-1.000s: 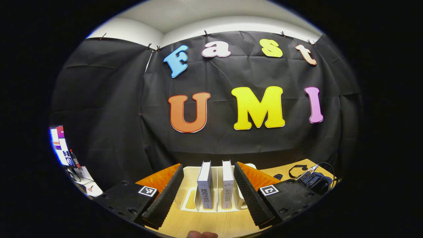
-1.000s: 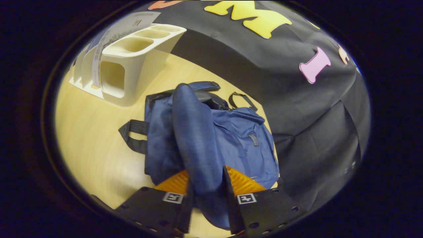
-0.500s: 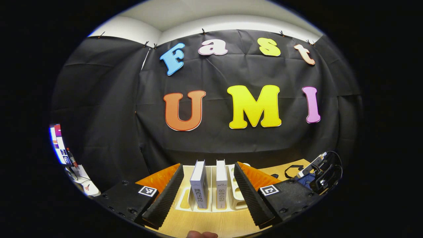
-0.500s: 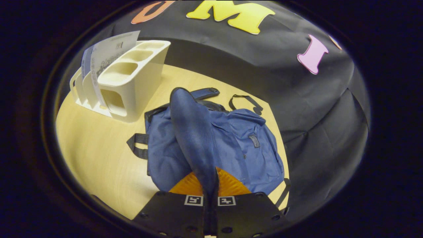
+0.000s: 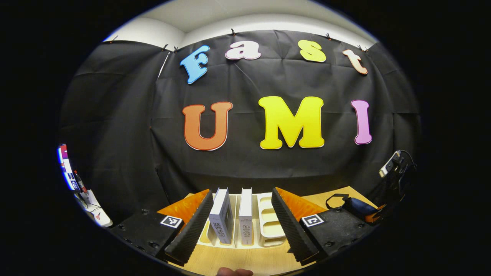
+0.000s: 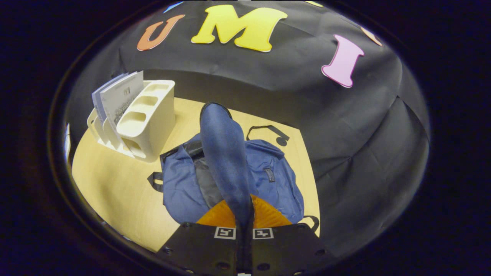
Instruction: Open the schoolbag, grab two books from the bookshelf and put them into the schoolbag.
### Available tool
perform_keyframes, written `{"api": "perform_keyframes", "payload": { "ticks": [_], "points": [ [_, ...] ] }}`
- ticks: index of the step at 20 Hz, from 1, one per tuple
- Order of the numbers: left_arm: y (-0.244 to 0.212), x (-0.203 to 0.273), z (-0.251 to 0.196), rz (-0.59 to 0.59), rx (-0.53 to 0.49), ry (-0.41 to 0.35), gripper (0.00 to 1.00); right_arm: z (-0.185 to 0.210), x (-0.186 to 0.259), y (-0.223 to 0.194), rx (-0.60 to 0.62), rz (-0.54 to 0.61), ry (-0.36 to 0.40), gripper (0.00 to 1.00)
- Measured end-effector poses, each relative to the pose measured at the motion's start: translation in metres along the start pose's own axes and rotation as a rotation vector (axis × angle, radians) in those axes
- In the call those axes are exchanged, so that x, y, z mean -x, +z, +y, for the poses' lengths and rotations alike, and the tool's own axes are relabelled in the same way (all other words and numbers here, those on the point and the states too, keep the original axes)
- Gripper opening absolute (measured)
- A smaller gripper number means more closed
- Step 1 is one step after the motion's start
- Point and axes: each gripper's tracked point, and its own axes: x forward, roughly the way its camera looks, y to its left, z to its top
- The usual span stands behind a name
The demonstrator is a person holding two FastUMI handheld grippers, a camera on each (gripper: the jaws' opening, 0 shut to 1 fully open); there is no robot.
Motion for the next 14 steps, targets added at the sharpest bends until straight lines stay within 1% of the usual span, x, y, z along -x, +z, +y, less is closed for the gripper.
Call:
{"api": "perform_keyframes", "payload": {
  "ticks": [2, 5, 8, 12, 14],
  "points": [
    [-0.002, -0.006, -0.002, 0.043, 0.014, 0.01, 0.97, -0.017, 0.002, 0.004, -0.015, -0.004, 0.028, 0.01],
    [-0.005, -0.013, -0.002, 0.099, 0.006, 0.032, 0.97, -0.041, 0.0, 0.006, -0.048, -0.009, 0.075, 0.01],
    [-0.01, -0.021, -0.004, 0.176, -0.001, 0.031, 0.97, -0.062, -0.007, 0.005, -0.069, 0.004, 0.128, 0.01],
    [-0.015, -0.042, -0.008, 0.286, 0.015, -0.002, 0.97, -0.08, -0.013, 0.008, -0.067, 0.016, 0.184, 0.01],
    [-0.017, -0.056, -0.012, 0.343, 0.024, -0.035, 0.96, -0.083, -0.015, 0.01, -0.099, 0.032, 0.216, 0.01]
  ]
}}
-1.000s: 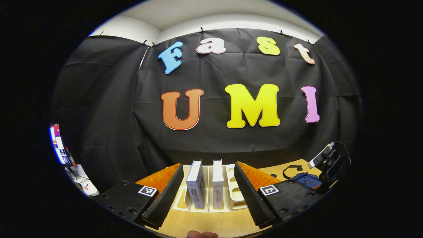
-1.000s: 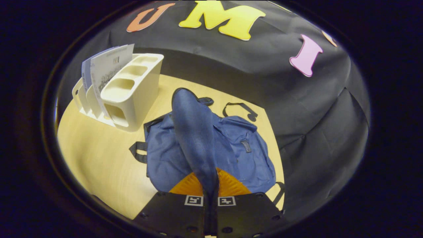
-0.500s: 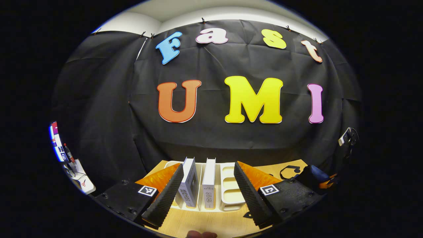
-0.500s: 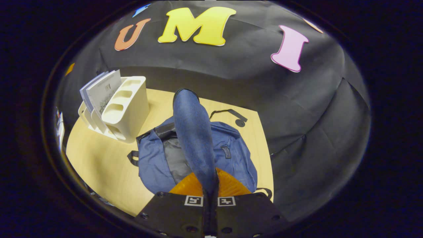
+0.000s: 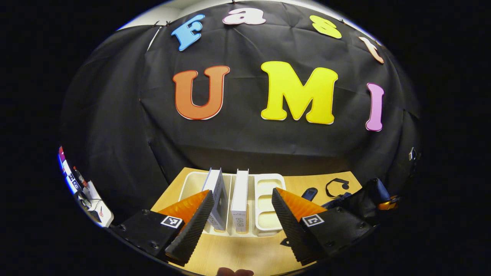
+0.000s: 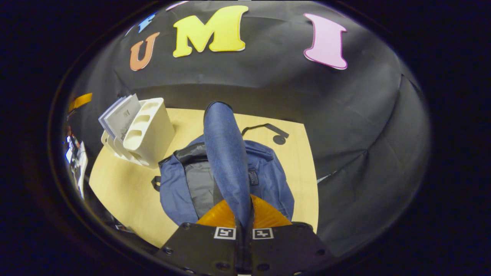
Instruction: Open the schoolbag, grab two books from the bookshelf and put them into the schoolbag.
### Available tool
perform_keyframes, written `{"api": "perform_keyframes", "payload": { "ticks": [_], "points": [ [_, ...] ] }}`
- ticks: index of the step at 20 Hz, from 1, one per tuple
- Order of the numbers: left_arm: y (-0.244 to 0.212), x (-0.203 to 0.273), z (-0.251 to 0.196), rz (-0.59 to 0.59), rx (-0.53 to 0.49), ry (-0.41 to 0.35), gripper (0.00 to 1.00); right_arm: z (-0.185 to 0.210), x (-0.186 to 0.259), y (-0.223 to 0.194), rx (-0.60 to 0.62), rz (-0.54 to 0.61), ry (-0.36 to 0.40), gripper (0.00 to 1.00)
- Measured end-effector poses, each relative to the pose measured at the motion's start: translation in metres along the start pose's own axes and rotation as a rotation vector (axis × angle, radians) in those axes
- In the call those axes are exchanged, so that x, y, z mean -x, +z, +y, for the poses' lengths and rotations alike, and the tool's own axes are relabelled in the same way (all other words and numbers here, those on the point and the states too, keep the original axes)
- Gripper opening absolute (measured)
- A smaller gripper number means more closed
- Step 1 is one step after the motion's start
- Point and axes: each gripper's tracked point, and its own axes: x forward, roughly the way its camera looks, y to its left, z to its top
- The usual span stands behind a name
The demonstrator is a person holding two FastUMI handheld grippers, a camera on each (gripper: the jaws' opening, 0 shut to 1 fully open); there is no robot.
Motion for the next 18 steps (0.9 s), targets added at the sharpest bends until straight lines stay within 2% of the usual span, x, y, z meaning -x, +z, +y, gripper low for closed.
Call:
{"api": "perform_keyframes", "payload": {
  "ticks": [3, 5, 9, 12, 13, 14, 18],
  "points": [
    [-0.003, -0.021, -0.007, 0.123, 0.004, -0.073, 0.97, -0.011, 0.003, 0.001, -0.028, 0.015, 0.016, 0.01],
    [-0.003, -0.036, -0.008, 0.192, -0.003, -0.101, 0.97, -0.011, 0.002, -0.001, -0.046, 0.019, 0.022, 0.01],
    [-0.019, -0.072, -0.01, 0.329, -0.091, -0.136, 0.97, -0.011, 0.002, -0.006, -0.091, 0.031, 0.024, 0.01],
    [-0.04, -0.091, -0.015, 0.476, -0.081, -0.173, 0.97, -0.008, 0.006, -0.007, -0.086, 0.038, 0.034, 0.01],
    [-0.043, -0.096, -0.012, 0.511, -0.086, -0.169, 1.0, -0.006, 0.006, -0.007, -0.088, 0.041, 0.038, 0.01],
    [-0.047, -0.103, -0.011, 0.537, -0.096, -0.16, 0.97, -0.005, 0.007, -0.007, -0.092, 0.043, 0.04, 0.01],
    [-0.07, -0.123, -0.001, 0.648, -0.118, -0.135, 0.97, -0.003, 0.01, -0.01, -0.11, 0.045, 0.044, 0.01]
  ]
}}
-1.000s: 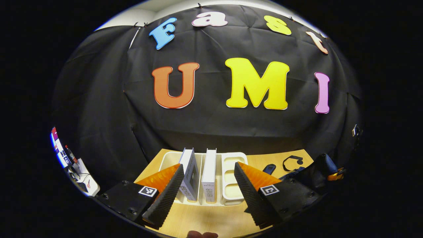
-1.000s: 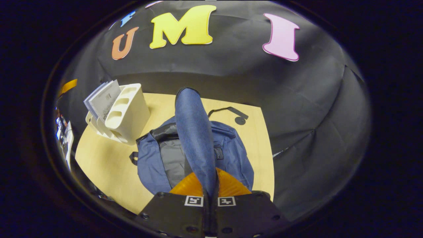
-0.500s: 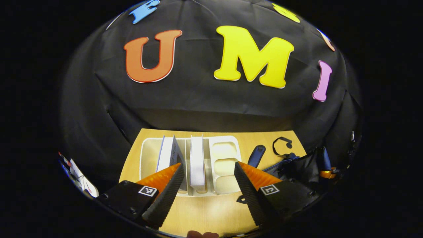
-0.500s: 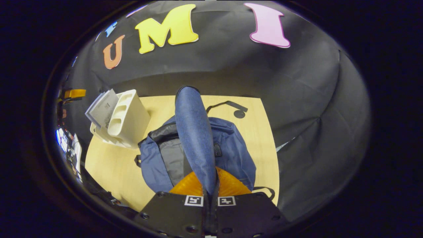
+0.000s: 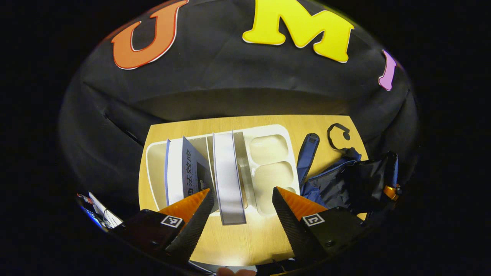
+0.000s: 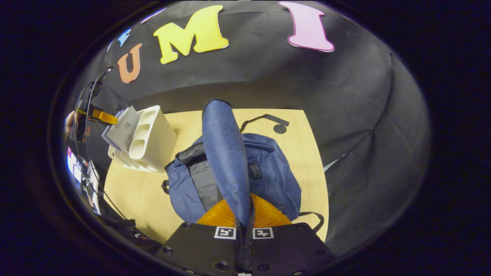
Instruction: Open the schoolbag, grab two books from the bookshelf and put them into the schoolbag.
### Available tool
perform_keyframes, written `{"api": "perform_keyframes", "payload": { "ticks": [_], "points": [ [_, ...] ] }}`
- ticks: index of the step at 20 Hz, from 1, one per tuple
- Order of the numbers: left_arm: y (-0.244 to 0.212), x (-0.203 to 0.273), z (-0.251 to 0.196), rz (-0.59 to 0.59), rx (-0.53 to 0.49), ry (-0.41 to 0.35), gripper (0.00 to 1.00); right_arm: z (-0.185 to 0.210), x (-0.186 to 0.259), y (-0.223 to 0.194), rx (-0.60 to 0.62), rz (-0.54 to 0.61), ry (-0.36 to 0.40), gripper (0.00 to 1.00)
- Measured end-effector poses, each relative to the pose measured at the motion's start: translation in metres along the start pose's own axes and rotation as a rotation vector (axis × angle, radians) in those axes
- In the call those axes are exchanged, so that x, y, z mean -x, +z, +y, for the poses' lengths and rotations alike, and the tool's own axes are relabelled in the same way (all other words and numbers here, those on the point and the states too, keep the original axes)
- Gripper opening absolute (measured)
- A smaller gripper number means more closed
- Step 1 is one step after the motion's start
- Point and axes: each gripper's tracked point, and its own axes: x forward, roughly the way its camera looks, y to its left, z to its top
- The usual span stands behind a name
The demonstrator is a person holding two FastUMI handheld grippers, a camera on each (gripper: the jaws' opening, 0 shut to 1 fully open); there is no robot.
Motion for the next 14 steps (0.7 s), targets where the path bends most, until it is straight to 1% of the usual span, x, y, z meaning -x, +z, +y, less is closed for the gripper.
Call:
{"api": "perform_keyframes", "payload": {
  "ticks": [2, 4, 6, 8, 12, 13, 14],
  "points": [
    [-0.009, -0.014, 0.006, 0.058, 0.016, -0.001, 0.97, 0.001, 0.0, -0.001, -0.008, 0.0, -0.001, 0.01],
    [-0.02, -0.024, 0.008, 0.128, 0.046, -0.02, 0.97, 0.001, 0.0, -0.002, -0.013, 0.001, -0.002, 0.01],
    [-0.025, -0.032, 0.009, 0.173, 0.062, -0.032, 0.97, 0.002, 0.0, -0.003, -0.015, 0.003, -0.003, 0.01],
    [-0.027, -0.036, 0.01, 0.204, 0.065, -0.029, 0.97, 0.003, 0.0, -0.004, -0.017, 0.006, -0.003, 0.01],
    [-0.028, -0.041, 0.014, 0.246, 0.062, -0.013, 0.86, 0.004, 0.0, -0.004, -0.016, 0.007, -0.006, 0.01],
    [-0.029, -0.043, 0.014, 0.25, 0.06, -0.007, 0.78, 0.004, 0.0, -0.004, -0.016, 0.006, -0.007, 0.01],
    [-0.028, -0.045, 0.014, 0.254, 0.059, -0.003, 0.76, 0.004, 0.0, -0.004, -0.017, 0.008, -0.007, 0.01]
  ]
}}
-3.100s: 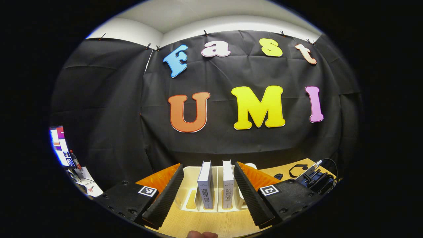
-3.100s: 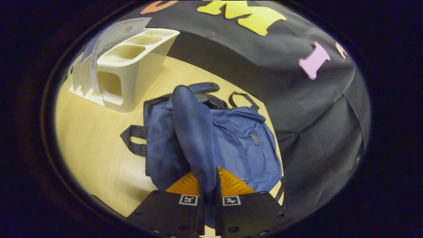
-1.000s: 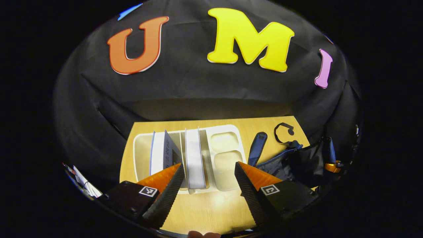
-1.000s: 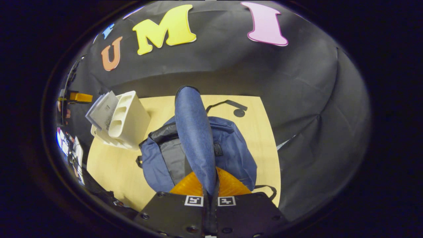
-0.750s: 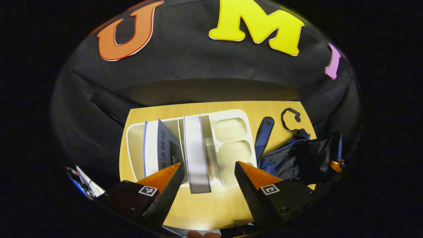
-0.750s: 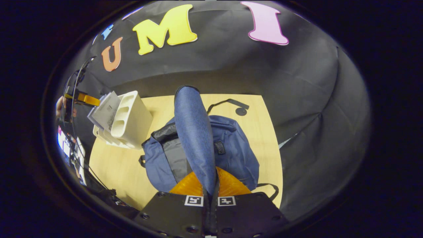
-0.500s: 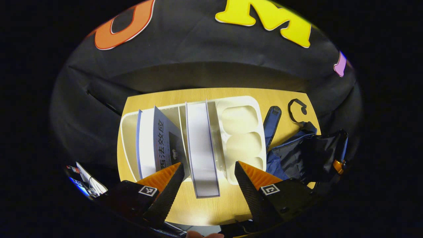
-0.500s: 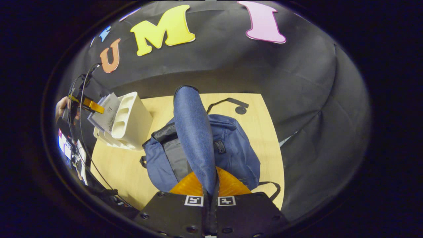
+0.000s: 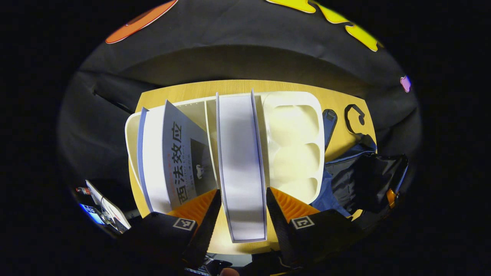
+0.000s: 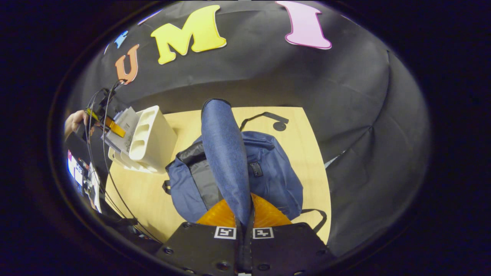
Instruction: Open the schoolbag, grab two books from the bookshelf and put them into the schoolbag.
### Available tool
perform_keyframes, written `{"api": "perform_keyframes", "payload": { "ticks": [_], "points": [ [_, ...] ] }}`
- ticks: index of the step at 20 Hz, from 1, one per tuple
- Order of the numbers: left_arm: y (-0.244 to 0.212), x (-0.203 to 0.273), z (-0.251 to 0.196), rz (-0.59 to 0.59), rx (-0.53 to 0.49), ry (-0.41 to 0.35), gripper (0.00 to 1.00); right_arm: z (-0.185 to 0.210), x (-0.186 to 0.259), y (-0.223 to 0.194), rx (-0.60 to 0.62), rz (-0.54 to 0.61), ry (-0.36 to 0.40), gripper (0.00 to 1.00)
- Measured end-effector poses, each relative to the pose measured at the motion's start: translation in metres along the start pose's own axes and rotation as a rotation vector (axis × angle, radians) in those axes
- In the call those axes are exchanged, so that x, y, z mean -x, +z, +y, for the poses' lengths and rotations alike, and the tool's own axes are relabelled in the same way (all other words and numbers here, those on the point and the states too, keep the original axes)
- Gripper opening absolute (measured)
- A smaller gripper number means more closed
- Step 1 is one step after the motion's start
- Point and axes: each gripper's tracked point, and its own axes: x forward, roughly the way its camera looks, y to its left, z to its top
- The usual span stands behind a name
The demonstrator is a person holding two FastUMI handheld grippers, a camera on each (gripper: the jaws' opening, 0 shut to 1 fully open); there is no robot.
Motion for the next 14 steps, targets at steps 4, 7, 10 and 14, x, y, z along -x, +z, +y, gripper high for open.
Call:
{"api": "perform_keyframes", "payload": {
  "ticks": [4, 7, 10, 14],
  "points": [
    [-0.001, -0.005, 0.001, 0.023, 0.008, 0.02, 0.69, 0.0, 0.002, -0.002, -0.001, -0.001, 0.003, 0.01],
    [-0.002, -0.005, 0.001, 0.041, 0.022, 0.041, 0.51, 0.0, 0.001, -0.002, -0.006, -0.002, 0.008, 0.01],
    [-0.01, -0.001, 0.0, 0.067, 0.045, 0.049, 0.47, 0.001, 0.0, -0.001, -0.003, -0.002, 0.014, 0.01],
    [-0.015, 0.024, -0.001, 0.035, 0.029, 0.066, 0.48, 0.001, -0.001, -0.001, 0.013, -0.007, 0.016, 0.01]
  ]
}}
